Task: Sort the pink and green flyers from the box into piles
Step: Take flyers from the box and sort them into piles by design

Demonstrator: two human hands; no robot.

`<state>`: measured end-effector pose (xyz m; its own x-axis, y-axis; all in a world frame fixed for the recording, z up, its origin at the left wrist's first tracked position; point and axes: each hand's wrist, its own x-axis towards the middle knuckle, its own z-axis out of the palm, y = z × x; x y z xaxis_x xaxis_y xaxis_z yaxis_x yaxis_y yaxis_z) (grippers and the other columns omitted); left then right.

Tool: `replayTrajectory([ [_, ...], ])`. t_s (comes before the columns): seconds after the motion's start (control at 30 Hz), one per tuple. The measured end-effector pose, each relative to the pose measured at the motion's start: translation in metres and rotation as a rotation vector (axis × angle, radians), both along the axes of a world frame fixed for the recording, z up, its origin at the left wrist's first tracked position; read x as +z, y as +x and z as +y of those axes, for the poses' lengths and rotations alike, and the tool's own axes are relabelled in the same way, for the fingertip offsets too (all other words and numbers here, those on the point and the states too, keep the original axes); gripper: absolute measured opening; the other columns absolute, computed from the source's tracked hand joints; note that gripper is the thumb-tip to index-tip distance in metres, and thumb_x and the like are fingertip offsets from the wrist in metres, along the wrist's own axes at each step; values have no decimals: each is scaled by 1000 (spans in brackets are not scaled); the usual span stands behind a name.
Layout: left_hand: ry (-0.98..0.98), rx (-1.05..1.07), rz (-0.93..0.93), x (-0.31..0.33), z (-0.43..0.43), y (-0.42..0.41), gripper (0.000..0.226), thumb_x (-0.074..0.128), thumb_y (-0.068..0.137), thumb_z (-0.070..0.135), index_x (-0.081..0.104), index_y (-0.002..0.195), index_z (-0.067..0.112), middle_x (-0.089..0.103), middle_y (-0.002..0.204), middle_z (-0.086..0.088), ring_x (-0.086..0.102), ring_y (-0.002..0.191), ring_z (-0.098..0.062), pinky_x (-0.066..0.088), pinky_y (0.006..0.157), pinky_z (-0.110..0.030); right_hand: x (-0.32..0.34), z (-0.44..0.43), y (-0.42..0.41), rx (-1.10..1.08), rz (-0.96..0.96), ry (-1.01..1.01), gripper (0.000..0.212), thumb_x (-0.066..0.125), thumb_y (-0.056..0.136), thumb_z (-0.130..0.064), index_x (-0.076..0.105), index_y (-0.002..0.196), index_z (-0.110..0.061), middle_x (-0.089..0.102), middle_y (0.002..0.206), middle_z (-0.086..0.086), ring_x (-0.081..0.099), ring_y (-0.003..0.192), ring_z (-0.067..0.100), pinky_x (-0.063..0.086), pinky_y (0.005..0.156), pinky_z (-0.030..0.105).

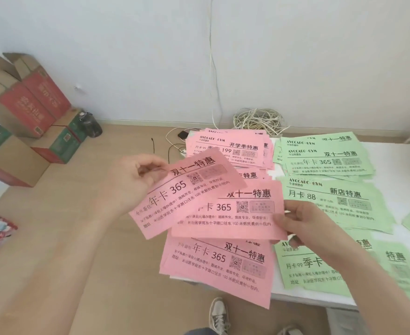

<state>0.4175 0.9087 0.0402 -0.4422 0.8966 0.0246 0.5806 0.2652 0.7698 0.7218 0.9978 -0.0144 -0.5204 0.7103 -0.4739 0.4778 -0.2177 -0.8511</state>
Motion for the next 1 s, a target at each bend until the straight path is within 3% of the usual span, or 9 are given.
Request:
replayTrajectory([
  [0.1,-133,-131,0,-7,-6,-7,29,68,86,10,68,73,36,70,76,14,64,73,-14,49,70,-25,-11,-28,-5,-26,-55,3,18,50,99,-11,64,105,-21,76,80,2,68,70,17,41,53,19],
  [0.27,-369,-383,66,-55,-4,34,9,63,91,23,68,90,30,65,89,19,61,83,4,49,78,-16,-36,-61,-7,-14,-237,140,16,48,98,-16,62,98,-25,74,78,-8,62,56,-4,43,45,14],
  [0.4,-298,-602,418,-104,-2,68,17,56,95,25,63,109,18,58,109,13,49,104,-8,46,90,-31,-56,-66,-1,73,-404,279,17,47,96,-26,60,86,-20,69,79,-8,65,69,9,55,57,27],
  [0.5,-232,-631,524,-122,-6,75,26,61,91,26,61,115,15,58,122,6,51,112,-18,48,90,-40,-56,-62,4,60,-419,332,20,44,97,-27,57,82,-22,62,71,-11,56,59,4,41,46,17],
  [0.63,-189,-615,624,-127,-11,78,47,72,81,30,52,123,24,61,118,9,57,107,-16,52,85,-37,-56,-62,6,90,-402,464,30,35,101,-37,49,79,-23,44,53,-9,40,45,7,31,44,21],
  [0.73,-166,-618,670,-127,-12,81,57,78,74,29,48,122,26,63,114,9,58,103,-15,52,81,-35,-54,-63,8,64,-386,513,29,29,102,-41,45,86,-23,45,54,-6,43,49,8,30,47,23],
  [0.87,-122,-688,727,-124,-12,79,34,78,75,28,62,105,26,63,116,0,59,105,-20,56,75,-35,-47,-70,18,114,-453,591,36,21,100,-46,47,100,-23,56,70,-6,54,67,14,41,61,30],
  [0.93,-151,-736,734,-119,-15,80,37,68,76,48,61,105,27,59,125,-3,56,113,-23,56,80,-36,-46,-74,20,136,-489,646,35,23,101,-44,46,115,-22,60,80,-6,58,76,16,42,65,32],
  [1.0,-275,-822,699,-115,-20,87,63,49,72,70,53,120,30,45,142,-2,43,128,-22,47,96,-39,-48,-76,19,123,-505,675,36,28,102,-36,42,132,-20,64,91,-5,60,82,18,44,67,32],
])
